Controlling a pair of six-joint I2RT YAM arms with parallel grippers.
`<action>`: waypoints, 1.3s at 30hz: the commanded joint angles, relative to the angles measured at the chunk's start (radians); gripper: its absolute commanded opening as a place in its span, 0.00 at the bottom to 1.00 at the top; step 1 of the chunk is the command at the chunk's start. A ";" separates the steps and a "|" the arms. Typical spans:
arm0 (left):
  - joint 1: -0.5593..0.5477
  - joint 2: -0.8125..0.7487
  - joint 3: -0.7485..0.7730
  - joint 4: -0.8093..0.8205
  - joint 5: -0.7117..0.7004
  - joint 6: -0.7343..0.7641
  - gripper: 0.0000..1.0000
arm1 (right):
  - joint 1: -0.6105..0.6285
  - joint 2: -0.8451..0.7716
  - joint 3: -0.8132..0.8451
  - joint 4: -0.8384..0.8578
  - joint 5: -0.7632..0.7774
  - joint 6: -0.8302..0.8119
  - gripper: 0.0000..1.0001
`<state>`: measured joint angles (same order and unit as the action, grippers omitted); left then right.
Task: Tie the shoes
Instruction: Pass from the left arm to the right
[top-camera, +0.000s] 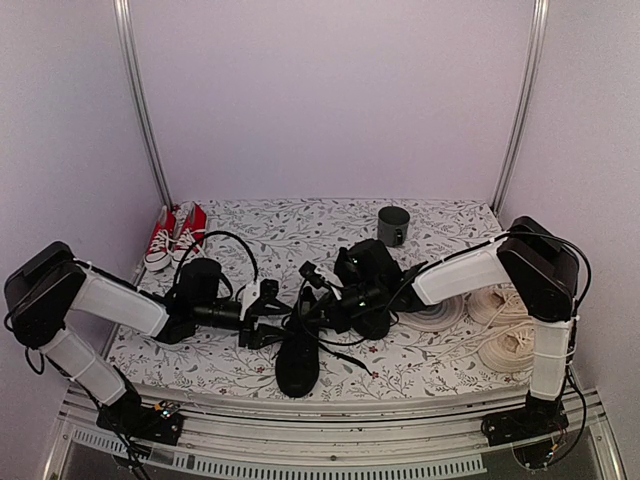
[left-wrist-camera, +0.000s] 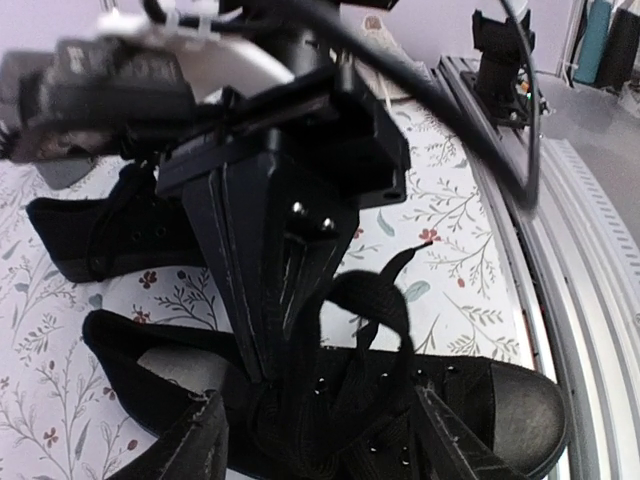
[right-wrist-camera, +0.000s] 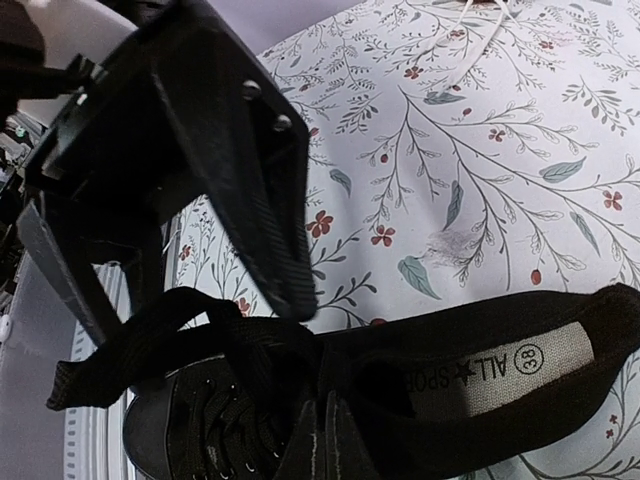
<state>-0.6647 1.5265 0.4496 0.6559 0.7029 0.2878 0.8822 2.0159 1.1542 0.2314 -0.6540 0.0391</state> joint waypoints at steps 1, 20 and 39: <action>-0.006 0.056 0.096 -0.252 -0.015 0.187 0.65 | -0.006 -0.059 -0.013 -0.003 -0.030 -0.020 0.01; -0.107 0.128 0.115 -0.101 -0.229 0.208 0.62 | -0.005 -0.075 -0.028 0.019 -0.040 -0.001 0.01; -0.086 0.141 0.094 -0.037 -0.228 0.087 0.32 | -0.006 -0.106 -0.042 0.019 -0.090 0.019 0.01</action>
<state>-0.7589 1.6474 0.5434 0.5934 0.4694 0.4179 0.8822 1.9545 1.1286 0.2325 -0.6926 0.0460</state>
